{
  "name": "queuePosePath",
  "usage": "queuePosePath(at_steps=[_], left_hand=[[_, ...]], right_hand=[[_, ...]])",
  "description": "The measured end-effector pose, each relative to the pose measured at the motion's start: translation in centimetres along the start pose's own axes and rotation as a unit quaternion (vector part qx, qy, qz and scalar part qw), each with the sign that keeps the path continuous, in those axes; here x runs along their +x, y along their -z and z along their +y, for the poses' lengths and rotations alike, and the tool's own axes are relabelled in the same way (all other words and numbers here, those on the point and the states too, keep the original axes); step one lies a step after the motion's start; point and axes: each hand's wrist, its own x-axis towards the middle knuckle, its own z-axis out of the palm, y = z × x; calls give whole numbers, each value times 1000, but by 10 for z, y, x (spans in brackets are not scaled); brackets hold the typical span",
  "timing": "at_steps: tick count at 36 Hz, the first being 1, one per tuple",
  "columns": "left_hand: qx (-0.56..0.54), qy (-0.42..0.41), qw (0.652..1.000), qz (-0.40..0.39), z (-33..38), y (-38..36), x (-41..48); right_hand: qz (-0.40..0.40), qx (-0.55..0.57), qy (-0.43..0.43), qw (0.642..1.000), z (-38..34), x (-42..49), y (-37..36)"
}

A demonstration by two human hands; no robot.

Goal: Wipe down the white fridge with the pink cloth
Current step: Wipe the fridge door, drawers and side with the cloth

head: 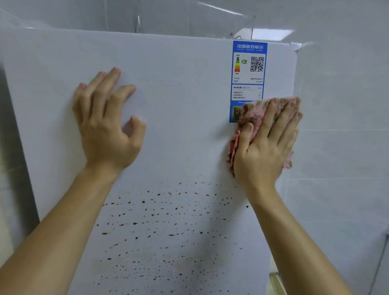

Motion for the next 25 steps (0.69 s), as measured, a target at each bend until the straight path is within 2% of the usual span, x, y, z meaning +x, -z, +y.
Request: queuePosePath(at_steps=[5, 8, 12, 16, 19, 22, 25], left_hand=[[-1, -2, 1000, -9, -1, 1, 0], [-3, -2, 1000, -21, -2, 3, 1], [-8, -12, 999, -40, -5, 8, 2], [14, -21, 998, -56, -11, 16, 2], [24, -20, 998, -59, -22, 24, 2], [29, -11, 998, -61, -33, 32, 1], [27, 0, 998, -65, -38, 36, -1]], right_hand=[[-34, -14, 31, 999, 8, -62, -3], [-31, -11, 30, 999, -1, -52, -4], [-15, -5, 76, 997, -23, -23, -5], [6, -1, 119, 993, -66, 38, -11], [17, 1, 116, 993, -100, 73, -16], [30, -13, 109, 993, -110, 72, -19], [41, -2, 163, 986, -104, 32, -18]])
